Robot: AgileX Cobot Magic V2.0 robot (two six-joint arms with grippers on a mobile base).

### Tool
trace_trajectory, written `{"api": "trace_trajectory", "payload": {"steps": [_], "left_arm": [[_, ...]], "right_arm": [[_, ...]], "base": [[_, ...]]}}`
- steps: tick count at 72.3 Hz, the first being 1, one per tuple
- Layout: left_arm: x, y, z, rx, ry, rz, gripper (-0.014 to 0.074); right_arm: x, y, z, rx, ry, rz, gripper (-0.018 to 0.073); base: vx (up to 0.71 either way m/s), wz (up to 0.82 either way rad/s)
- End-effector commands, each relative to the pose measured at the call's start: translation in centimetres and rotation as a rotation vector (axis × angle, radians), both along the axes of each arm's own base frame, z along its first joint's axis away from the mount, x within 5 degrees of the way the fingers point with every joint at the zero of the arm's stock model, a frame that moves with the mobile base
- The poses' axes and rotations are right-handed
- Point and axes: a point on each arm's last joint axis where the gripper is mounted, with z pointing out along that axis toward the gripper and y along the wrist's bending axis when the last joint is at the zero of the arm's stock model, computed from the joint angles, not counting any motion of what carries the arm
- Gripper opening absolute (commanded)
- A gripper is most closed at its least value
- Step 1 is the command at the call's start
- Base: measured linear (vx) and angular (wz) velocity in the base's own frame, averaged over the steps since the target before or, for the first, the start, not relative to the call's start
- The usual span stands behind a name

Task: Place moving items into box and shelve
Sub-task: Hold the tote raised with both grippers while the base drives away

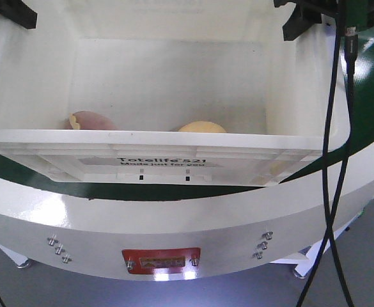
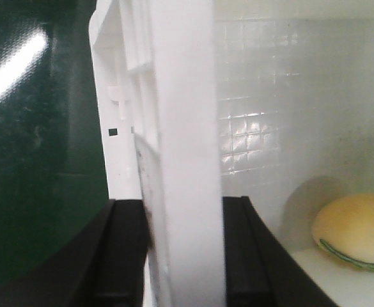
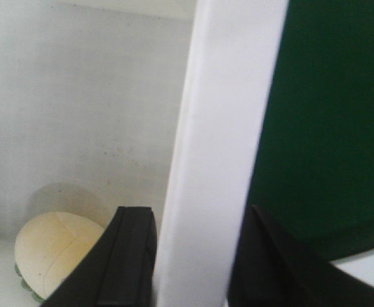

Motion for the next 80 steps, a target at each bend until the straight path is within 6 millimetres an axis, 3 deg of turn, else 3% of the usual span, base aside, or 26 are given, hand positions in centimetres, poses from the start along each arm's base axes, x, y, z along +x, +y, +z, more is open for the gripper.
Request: {"api": "trace_trajectory", "payload": {"steps": [1, 34, 80], "left_arm": [[-3.04, -3.84, 4.88, -0.368, -0.132, -0.176, 0.0000], [-3.04, -3.84, 4.88, -0.368, -0.132, -0.176, 0.0000], [-3.04, -3.84, 4.88, -0.368, -0.132, -0.176, 0.0000]], "right_arm": [[-3.02, 2.51, 3.28, 0.265, -0.011, 0.140, -0.0004], [-3.02, 2.51, 3.28, 0.265, -0.011, 0.140, -0.0004], [-3.02, 2.51, 3.28, 0.265, -0.011, 0.140, -0.0004]], "base": [[-0.14, -0.03], [-0.14, 0.07], [-0.12, 0.36]]}}
